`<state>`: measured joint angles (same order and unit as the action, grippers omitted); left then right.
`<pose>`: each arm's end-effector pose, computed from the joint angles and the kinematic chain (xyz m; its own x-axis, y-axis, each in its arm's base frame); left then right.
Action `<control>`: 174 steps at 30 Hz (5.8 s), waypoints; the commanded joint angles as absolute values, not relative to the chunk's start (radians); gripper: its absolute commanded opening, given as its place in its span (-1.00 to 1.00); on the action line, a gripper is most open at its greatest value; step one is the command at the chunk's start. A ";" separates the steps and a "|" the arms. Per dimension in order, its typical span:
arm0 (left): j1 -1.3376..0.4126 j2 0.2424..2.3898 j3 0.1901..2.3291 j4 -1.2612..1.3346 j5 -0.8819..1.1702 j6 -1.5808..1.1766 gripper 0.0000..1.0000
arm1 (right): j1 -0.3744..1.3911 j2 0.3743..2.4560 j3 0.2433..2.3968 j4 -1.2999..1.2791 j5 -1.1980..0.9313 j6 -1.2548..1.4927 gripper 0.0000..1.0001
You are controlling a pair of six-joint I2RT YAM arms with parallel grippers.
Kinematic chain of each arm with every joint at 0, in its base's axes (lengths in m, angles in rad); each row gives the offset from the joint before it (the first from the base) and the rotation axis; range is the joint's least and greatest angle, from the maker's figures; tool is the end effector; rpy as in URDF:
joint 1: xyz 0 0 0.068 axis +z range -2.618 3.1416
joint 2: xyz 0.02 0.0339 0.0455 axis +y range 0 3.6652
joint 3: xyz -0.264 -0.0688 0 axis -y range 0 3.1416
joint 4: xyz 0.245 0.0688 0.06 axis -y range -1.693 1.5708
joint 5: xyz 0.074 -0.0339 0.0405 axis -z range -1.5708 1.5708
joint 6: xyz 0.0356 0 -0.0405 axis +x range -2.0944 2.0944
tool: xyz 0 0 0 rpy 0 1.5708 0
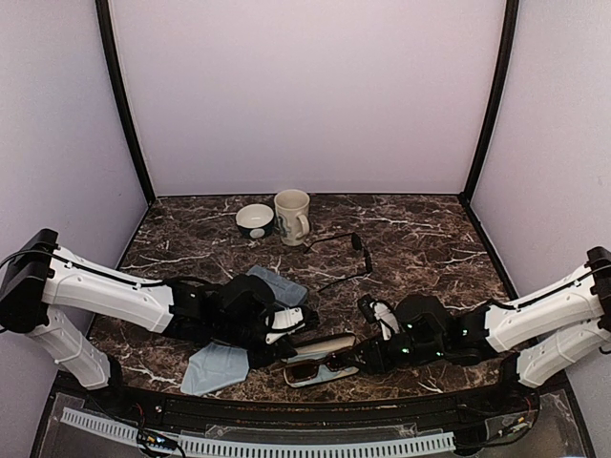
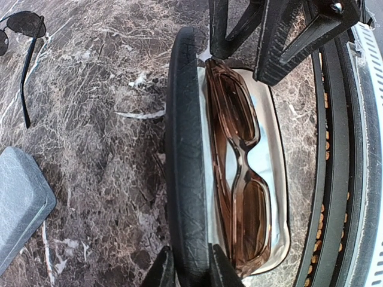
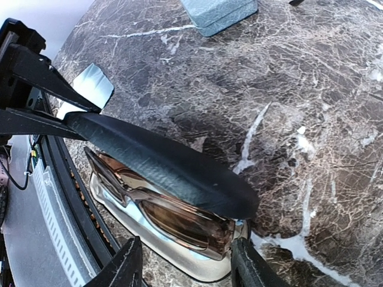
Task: Organize the sunglasses
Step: Close the case with sunglasses at the center of the board.
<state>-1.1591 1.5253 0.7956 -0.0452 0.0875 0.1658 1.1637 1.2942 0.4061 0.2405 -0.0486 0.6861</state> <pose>0.1207 -0.2843 0.1820 -0.1213 0.6887 -0.7148 0.9713 0.2309 0.0576 0.0920 0.2178 0.1491 -0.7756 -0.2006 -0.5985 -0.5702 0.6294 0.5279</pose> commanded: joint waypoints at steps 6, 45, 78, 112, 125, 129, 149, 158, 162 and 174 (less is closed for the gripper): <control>-1.167 1.489 0.799 -0.030 0.081 0.174 -0.63 | 1.152 1.332 0.391 0.314 -0.061 0.690 0.02; -1.187 1.490 0.794 -0.012 0.043 0.172 -0.64 | 1.152 1.359 0.350 0.435 -0.195 0.756 -0.04; -1.250 1.491 0.800 -0.003 -0.124 0.199 -0.76 | 1.152 1.351 0.314 0.541 -0.263 0.793 -0.10; -1.321 1.463 0.739 0.087 -0.340 0.226 -0.76 | 1.227 1.340 0.301 0.528 -0.239 0.852 -0.13; -1.351 1.423 0.684 0.173 -0.414 0.254 -0.76 | 1.235 1.301 0.341 0.401 -0.175 0.828 0.04; -1.351 1.424 0.681 0.187 -0.430 0.259 -0.76 | 1.235 1.285 0.355 0.368 -0.155 0.819 0.06; -1.435 1.496 0.621 0.321 -0.551 0.282 -0.75 | 1.153 1.242 0.498 0.097 0.009 0.776 0.13; -1.482 1.578 0.659 0.317 -0.636 0.279 -0.75 | 1.151 1.238 0.490 0.025 0.018 0.807 0.19; -1.492 1.601 0.683 0.303 -0.670 0.263 -0.75 | 1.153 1.184 0.438 0.017 0.017 0.882 0.14; -1.514 1.629 0.719 0.276 -0.699 0.245 -0.75 | 1.195 1.165 0.353 0.059 -0.052 1.001 -0.23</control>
